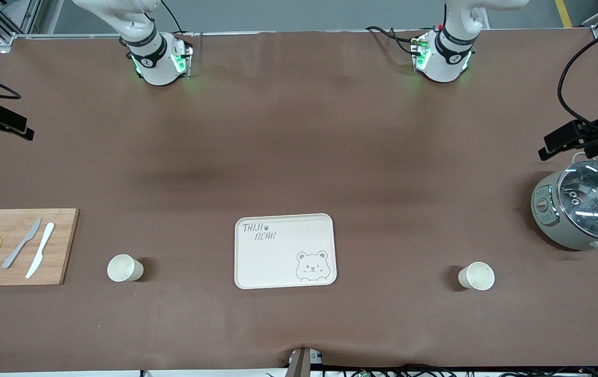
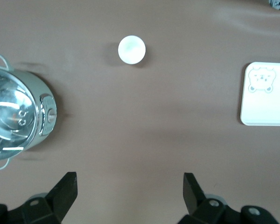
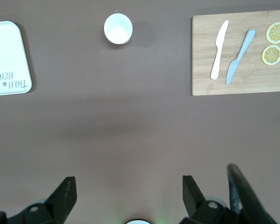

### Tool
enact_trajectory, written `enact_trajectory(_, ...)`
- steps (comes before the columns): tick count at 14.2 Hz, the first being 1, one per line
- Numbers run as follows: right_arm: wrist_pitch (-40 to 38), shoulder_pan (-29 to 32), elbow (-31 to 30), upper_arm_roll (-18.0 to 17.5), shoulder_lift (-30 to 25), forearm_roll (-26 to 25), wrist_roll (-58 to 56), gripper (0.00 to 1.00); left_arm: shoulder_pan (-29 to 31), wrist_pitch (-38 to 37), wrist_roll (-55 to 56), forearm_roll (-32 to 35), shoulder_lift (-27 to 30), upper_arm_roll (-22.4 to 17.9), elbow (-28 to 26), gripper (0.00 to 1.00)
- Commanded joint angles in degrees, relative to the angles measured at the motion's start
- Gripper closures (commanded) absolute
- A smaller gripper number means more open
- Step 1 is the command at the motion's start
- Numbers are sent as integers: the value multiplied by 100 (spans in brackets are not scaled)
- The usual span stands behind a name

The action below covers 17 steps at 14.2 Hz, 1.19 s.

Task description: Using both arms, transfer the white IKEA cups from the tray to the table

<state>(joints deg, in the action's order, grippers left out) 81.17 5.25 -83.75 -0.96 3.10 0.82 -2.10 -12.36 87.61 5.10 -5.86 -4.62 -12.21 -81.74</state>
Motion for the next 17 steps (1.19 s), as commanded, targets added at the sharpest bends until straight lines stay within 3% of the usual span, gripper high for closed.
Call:
enact_trajectory(1,56,55,-168,-63,-196,-91,96,0,-12,54,79,243,400,95,-475,0)
enact_trajectory(8,144,73,-151,-63,-178,-74,96,0,32,54,70,243,207,78,-88,0)
enact_trajectory(17,197,38,-159,-63,-187,-91,96,0,-21,54,79,639,198,78,-88,0)
